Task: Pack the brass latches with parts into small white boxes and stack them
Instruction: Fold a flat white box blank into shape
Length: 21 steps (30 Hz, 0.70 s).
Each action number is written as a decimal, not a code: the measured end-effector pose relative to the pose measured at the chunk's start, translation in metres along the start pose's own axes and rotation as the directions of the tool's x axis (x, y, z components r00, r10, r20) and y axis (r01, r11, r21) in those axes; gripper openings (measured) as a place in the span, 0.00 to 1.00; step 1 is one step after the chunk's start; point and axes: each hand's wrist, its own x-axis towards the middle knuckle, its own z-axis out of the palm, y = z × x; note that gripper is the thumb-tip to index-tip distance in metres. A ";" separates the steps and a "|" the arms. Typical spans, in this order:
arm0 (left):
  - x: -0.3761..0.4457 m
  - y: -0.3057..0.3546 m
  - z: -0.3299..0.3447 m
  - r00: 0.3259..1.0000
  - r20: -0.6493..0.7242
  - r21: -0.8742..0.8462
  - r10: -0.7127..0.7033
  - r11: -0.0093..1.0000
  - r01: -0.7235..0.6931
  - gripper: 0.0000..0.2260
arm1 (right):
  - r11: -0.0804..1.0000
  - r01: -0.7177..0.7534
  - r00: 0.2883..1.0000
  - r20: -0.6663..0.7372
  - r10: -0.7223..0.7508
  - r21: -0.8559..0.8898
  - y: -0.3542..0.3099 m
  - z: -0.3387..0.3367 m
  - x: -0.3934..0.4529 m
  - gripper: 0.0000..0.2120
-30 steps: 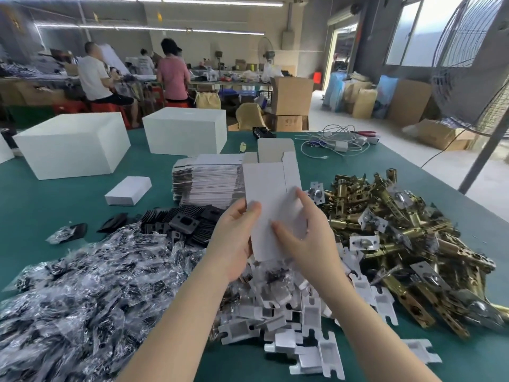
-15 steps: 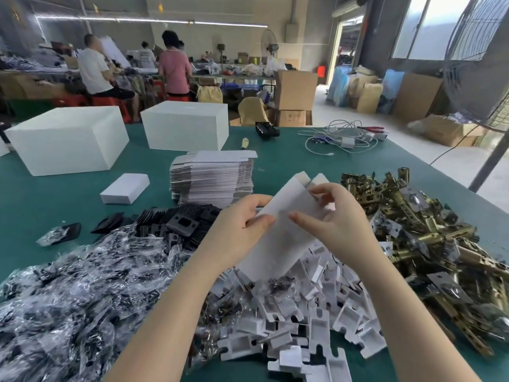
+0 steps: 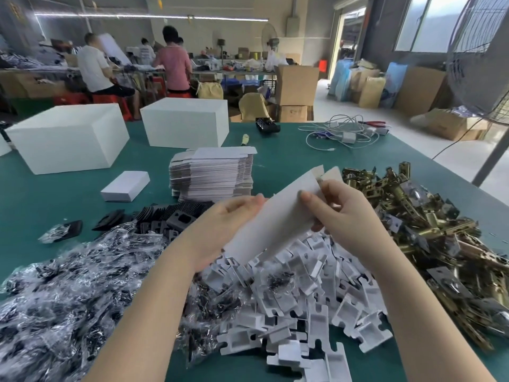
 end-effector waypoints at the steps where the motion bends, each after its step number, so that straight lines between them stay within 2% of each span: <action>1: -0.003 0.001 0.000 0.989 0.133 -0.106 -0.061 0.991 0.076 0.21 | 1.000 0.016 1.000 0.018 -0.016 0.007 -0.001 0.002 -0.001 0.10; 2: -0.008 0.004 0.002 0.970 0.231 -0.141 -0.080 0.983 0.115 0.25 | 0.999 0.033 0.999 0.035 -0.034 0.027 -0.002 0.004 -0.001 0.11; 4: -0.012 0.002 0.004 0.941 0.311 -0.134 -0.131 0.975 0.180 0.34 | 0.997 0.072 0.995 0.069 -0.075 0.040 -0.004 0.011 -0.003 0.13; 5: -0.016 0.004 0.008 0.912 0.391 -0.212 -0.125 0.952 0.222 0.34 | 0.995 0.091 0.992 0.085 -0.093 0.029 -0.005 0.015 -0.004 0.13; 6: -0.017 0.008 0.012 0.877 0.471 -0.305 -0.093 0.916 0.261 0.29 | 0.994 0.105 0.989 0.102 -0.106 0.022 -0.007 0.018 -0.005 0.11; 7: -0.018 0.011 0.019 0.896 0.444 -0.291 0.007 0.947 0.137 0.24 | 0.993 0.111 0.986 0.119 -0.113 0.025 -0.008 0.021 -0.006 0.09; 8: -0.015 0.005 0.021 0.899 0.437 -0.262 0.019 0.959 0.107 0.21 | 0.993 0.118 0.983 0.137 -0.120 0.026 -0.008 0.023 -0.007 0.09; 9: -0.013 0.000 0.021 0.932 0.362 -0.222 -0.018 0.969 0.105 0.20 | 0.992 0.126 0.980 0.153 -0.127 0.017 -0.009 0.024 -0.008 0.10; 10: -0.011 -0.001 0.017 0.971 0.238 -0.260 -0.033 0.961 0.096 0.18 | 0.990 0.138 0.977 0.166 -0.136 -0.003 -0.009 0.025 -0.009 0.11; 11: -0.010 -0.002 0.014 0.966 0.254 -0.255 -0.045 0.960 0.112 0.16 | 0.988 0.152 0.974 0.174 -0.146 -0.021 -0.010 0.025 -0.010 0.12; 13: -0.005 0.004 0.013 0.897 0.439 -0.218 -0.044 0.964 0.154 0.14 | 0.984 0.173 0.970 0.178 -0.164 -0.041 -0.010 0.025 -0.010 0.15; 14: -0.003 0.004 0.011 0.901 0.432 -0.163 -0.048 0.978 0.130 0.13 | 0.981 0.184 0.970 0.173 -0.171 -0.065 -0.009 0.025 -0.010 0.15; 17: 0.006 0.012 0.014 0.934 0.344 -0.076 -0.093 0.989 0.126 0.20 | 0.966 0.208 0.972 0.145 -0.186 -0.155 -0.008 0.024 -0.010 0.15; 19: 0.010 0.011 0.015 0.934 0.347 -0.022 -0.086 0.995 0.100 0.21 | 0.966 0.197 0.975 0.138 -0.175 -0.170 -0.007 0.024 -0.010 0.18; 21: 0.006 0.008 0.013 0.926 0.375 -0.056 -0.051 0.995 0.077 0.19 | 0.971 0.177 0.979 0.133 -0.156 -0.161 -0.006 0.021 -0.008 0.20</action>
